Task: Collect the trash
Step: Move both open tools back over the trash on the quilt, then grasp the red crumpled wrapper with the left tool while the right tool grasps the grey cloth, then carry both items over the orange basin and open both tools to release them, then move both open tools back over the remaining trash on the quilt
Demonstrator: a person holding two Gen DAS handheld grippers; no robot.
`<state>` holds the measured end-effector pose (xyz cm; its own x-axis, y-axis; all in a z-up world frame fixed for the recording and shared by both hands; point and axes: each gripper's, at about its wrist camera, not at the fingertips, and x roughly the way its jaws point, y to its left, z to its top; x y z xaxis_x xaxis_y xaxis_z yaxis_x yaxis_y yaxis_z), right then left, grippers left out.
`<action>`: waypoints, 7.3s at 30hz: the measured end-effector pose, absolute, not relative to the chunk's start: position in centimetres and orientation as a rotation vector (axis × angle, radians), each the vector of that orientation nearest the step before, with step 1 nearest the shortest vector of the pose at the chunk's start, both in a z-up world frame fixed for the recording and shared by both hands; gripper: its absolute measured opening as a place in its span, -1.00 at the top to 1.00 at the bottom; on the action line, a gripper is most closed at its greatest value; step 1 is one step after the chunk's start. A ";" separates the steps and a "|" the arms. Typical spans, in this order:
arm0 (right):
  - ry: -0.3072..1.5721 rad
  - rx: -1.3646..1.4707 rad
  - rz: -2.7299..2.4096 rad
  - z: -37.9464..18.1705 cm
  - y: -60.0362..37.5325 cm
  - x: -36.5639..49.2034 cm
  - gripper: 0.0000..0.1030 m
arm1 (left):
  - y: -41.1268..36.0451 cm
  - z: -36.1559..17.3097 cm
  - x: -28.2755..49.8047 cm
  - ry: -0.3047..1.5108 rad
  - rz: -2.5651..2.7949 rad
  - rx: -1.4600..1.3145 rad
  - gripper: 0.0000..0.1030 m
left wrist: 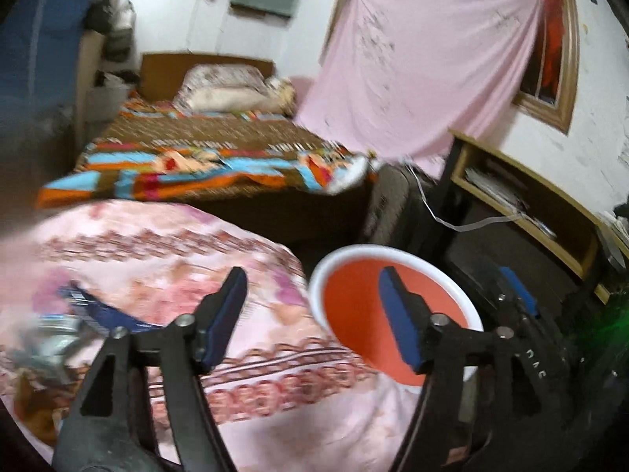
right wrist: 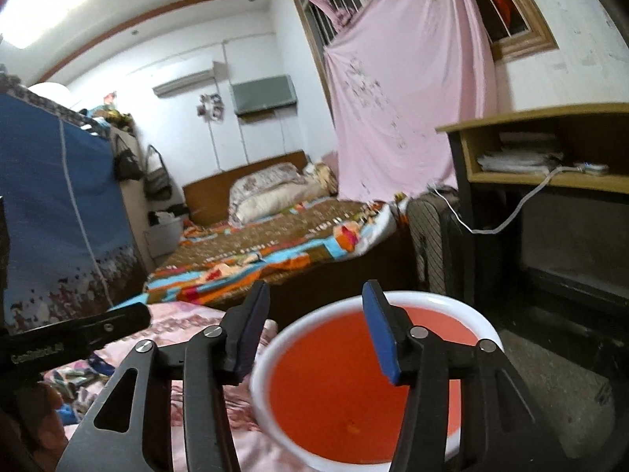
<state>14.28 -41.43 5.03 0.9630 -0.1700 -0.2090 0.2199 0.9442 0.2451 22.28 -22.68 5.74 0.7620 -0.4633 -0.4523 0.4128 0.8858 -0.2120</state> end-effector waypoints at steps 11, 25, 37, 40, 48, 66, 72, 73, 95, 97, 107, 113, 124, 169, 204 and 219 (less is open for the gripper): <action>0.047 0.204 -0.073 7.1 -36.9 13.0 -0.76 | -15.1 7.0 18.1 0.313 -0.283 -0.124 -0.77; -0.034 0.115 0.125 7.5 -30.7 11.4 -1.00 | -7.1 5.6 12.5 0.203 -0.056 -0.109 -0.78; 0.037 -0.012 0.269 6.4 -26.0 11.8 -1.00 | -3.7 3.7 10.3 0.217 -0.002 -0.103 -0.78; 0.067 -0.038 0.288 6.0 -25.3 12.2 -1.00 | -3.4 3.5 10.3 0.229 -0.007 -0.115 -0.78; 0.211 -0.056 0.326 5.2 -24.3 14.2 -1.00 | -4.3 2.6 12.1 0.341 -0.031 -0.095 -0.75; 0.569 -0.075 0.428 2.2 -22.3 19.3 -0.27 | -4.6 -0.1 16.4 0.639 -0.166 -0.184 0.38; 0.672 -0.084 0.474 1.1 -21.6 20.6 0.01 | -4.5 -0.7 17.1 0.685 -0.171 -0.210 0.66; 0.684 -0.088 0.478 1.0 -21.5 20.7 0.03 | -4.5 -0.7 17.2 0.688 -0.173 -0.212 0.68; 0.603 -0.063 0.499 1.9 -22.0 19.6 0.57 | -5.5 0.6 15.6 0.564 -0.209 -0.142 0.81; 0.568 -0.061 0.494 2.3 -22.2 19.1 0.58 | -5.7 0.9 15.3 0.541 -0.218 -0.139 0.81; 0.322 0.042 0.438 4.4 -25.2 16.1 0.57 | -7.1 3.4 14.5 0.404 -0.245 -0.149 0.81; 0.148 0.082 0.318 6.2 -28.1 14.3 0.57 | -10.2 5.7 14.5 0.295 -0.310 -0.113 0.81; -0.005 0.142 0.077 7.7 -34.1 12.4 0.57 | -17.4 8.2 16.4 0.226 -0.525 -0.058 0.81; 0.383 0.377 -0.231 2.2 -43.7 15.9 0.29 | -28.4 3.0 25.1 0.740 -0.601 -0.122 0.53; 0.092 0.201 -0.014 6.1 -35.8 13.6 -1.00 | -12.0 6.0 16.9 0.276 -0.180 -0.151 -0.78; 0.048 0.119 0.174 6.9 -29.6 13.0 -1.00 | -4.6 5.2 13.5 0.258 -0.069 -0.112 -0.78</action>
<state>13.03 -29.64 6.87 0.9837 0.1758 -0.0370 -0.1701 0.9778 0.1220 13.51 -4.62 5.21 0.9645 -0.0823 -0.2508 0.0536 0.9914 -0.1194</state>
